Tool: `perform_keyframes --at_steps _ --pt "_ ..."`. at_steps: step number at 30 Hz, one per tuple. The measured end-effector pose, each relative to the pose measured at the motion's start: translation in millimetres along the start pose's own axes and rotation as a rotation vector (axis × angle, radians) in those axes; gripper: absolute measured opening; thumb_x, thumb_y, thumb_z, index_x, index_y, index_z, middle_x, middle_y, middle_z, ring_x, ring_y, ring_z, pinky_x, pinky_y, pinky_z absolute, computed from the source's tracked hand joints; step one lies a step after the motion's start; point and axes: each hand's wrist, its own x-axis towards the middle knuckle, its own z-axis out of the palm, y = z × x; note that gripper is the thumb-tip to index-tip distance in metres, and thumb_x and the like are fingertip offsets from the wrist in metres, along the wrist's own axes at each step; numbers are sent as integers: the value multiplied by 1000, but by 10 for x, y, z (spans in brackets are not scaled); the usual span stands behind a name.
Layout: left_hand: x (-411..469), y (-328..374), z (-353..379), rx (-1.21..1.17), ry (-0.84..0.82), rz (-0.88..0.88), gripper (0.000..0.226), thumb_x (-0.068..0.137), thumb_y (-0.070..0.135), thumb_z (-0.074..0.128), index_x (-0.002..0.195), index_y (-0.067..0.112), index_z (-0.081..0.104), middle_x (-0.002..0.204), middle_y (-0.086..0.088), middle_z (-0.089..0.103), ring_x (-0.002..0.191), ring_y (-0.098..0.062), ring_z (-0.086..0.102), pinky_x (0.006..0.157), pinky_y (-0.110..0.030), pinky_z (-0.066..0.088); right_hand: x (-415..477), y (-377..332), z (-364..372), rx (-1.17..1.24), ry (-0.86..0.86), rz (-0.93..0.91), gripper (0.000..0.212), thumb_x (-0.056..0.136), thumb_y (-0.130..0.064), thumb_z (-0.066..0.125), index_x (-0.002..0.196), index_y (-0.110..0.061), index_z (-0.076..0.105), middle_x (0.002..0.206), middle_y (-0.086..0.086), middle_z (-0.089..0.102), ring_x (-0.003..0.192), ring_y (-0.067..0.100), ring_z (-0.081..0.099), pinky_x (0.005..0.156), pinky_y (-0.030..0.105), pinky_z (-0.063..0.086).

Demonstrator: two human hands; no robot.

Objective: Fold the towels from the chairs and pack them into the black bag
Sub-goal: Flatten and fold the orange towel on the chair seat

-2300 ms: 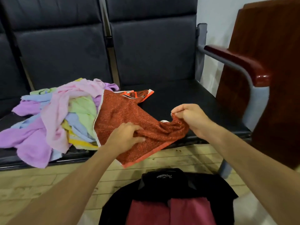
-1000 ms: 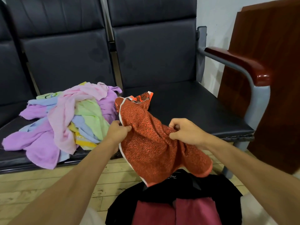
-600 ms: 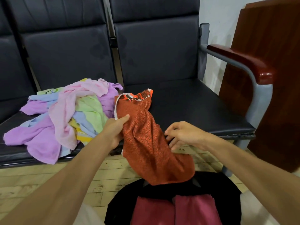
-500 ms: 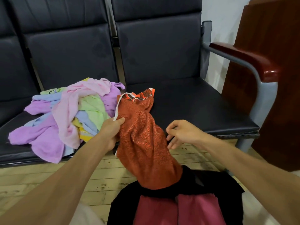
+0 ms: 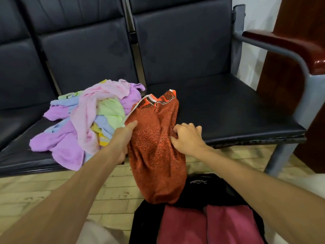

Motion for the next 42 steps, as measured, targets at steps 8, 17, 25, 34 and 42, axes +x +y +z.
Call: perform_keyframes --at_steps 8,17,25,34,42 --pt "-19 59 103 -21 73 157 14 95 24 54 84 16 59 91 -4 65 81 -19 60 76 -29 45 -5 50 -376 1014 -90 297 17 94 -27 44 82 -18 51 83 2 57 79 18 54 69 31 39" --pt "-192 154 357 -213 -71 120 10 91 6 54 87 11 60 65 -2 66 54 -11 61 52 -21 47 -167 419 -745 1559 -301 498 32 83 -5 59 114 -1 65 103 13 70 87 25 67 76 37 52" --pt "-222 244 393 -262 77 224 15 98 14 49 85 17 54 77 1 56 65 -7 52 50 -18 44 -231 656 -892 1371 -62 639 37 74 6 69 110 -2 69 108 18 71 97 32 68 67 37 53" --pt "-127 226 255 -132 197 363 24 101 28 42 81 19 53 78 3 51 76 -12 46 68 -29 38 -288 856 -994 1040 -124 470 44 70 -1 80 108 -12 61 104 9 66 95 24 66 81 41 54" --pt "-106 180 163 103 232 476 37 102 35 35 76 13 50 73 1 46 64 -8 37 63 -31 33 -321 1063 -1024 446 -261 439 17 75 -17 82 88 -10 73 96 9 72 91 21 66 93 40 52"
